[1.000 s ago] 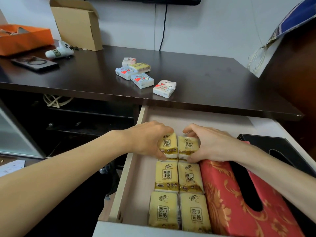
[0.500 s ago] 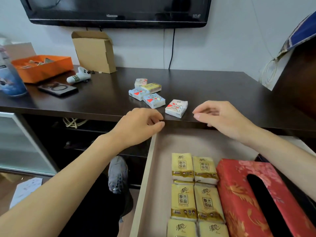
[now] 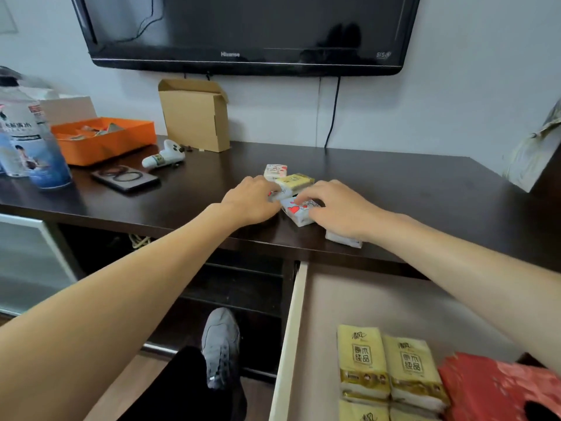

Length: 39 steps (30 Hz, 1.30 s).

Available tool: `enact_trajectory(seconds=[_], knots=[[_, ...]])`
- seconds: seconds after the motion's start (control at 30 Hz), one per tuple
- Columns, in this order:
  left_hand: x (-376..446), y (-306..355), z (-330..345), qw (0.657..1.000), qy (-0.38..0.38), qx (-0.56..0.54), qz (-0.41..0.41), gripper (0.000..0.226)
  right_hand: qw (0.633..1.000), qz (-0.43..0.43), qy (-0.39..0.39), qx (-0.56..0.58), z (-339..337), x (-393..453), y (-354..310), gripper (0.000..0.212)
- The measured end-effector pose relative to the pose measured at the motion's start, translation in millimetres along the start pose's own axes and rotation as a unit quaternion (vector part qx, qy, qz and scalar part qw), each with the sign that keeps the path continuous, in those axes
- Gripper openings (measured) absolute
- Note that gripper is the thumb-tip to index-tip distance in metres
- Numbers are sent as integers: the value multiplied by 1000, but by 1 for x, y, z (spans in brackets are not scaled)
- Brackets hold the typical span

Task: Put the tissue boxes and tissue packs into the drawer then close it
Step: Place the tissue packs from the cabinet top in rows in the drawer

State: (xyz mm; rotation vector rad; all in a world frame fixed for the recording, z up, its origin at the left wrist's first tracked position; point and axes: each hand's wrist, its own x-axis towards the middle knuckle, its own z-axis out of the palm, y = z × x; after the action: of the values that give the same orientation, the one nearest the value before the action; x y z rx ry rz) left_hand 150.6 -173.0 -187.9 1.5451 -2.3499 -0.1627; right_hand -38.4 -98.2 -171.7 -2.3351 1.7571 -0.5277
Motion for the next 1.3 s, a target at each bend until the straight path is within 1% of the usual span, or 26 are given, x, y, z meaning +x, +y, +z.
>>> enact_trajectory(seconds=[0.07,0.13,0.2,0.27,0.37,0.43,0.53,0.6,0.67,0.73,0.83,0.87,0.9,0.93,0.97,1.0,1.07,1.17,1.23,1.3], knots=[[-3,-8,0,999,20,-26,-8,42,998,-19,-29,-54,2,3,-2,51],[-11,-14,-2,997,36,-64,-24,41,994,-32,-19,-98,0,3,2,49],[-21,-20,-5,996,27,-77,-23,31,993,-41,-4,-111,-1,3,6,47],[-30,-24,-8,997,4,-78,-25,20,994,-45,6,-104,-1,4,7,42],[-41,-27,-16,996,-30,-84,-28,17,995,-40,3,-90,0,8,7,36],[-46,-27,-20,995,-43,-89,-24,16,997,-28,-23,-61,1,11,9,33],[-53,-22,-23,995,-64,-81,-11,17,996,38,-82,15,2,15,11,35],[-56,-18,-24,995,-72,-74,0,16,995,50,-82,2,2,18,9,35],[-58,-15,-25,994,-71,-79,7,16,997,33,-43,-47,4,15,4,36],[-62,-11,-22,993,-55,-100,-1,16,997,7,48,-54,8,5,-1,37],[-79,-3,-12,993,25,-119,-10,28,977,-33,208,18,14,-29,-11,38],[-87,1,-10,990,60,-130,-4,33,968,-41,242,52,13,-44,-15,39],[-96,7,-9,984,90,-151,3,36,961,-47,259,85,10,-60,-17,39],[-105,14,-11,978,107,-181,10,40,957,-49,260,115,7,-77,-19,39],[-115,22,-15,971,108,-214,20,44,957,-47,248,146,3,-96,-21,38],[-124,31,-19,964,92,-245,35,48,959,-39,221,174,-2,-116,-22,37],[-145,52,-24,957,35,-280,67,55,968,-19,149,200,-9,-160,-22,35],[-181,80,-16,958,-41,-264,105,58,990,15,48,130,-18,-221,-14,37],[-204,95,-4,960,-87,-230,137,56,996,48,-11,75,-22,-251,-12,42],[-223,107,7,960,-117,-193,165,56,997,62,-51,2,-19,-270,-9,49]])
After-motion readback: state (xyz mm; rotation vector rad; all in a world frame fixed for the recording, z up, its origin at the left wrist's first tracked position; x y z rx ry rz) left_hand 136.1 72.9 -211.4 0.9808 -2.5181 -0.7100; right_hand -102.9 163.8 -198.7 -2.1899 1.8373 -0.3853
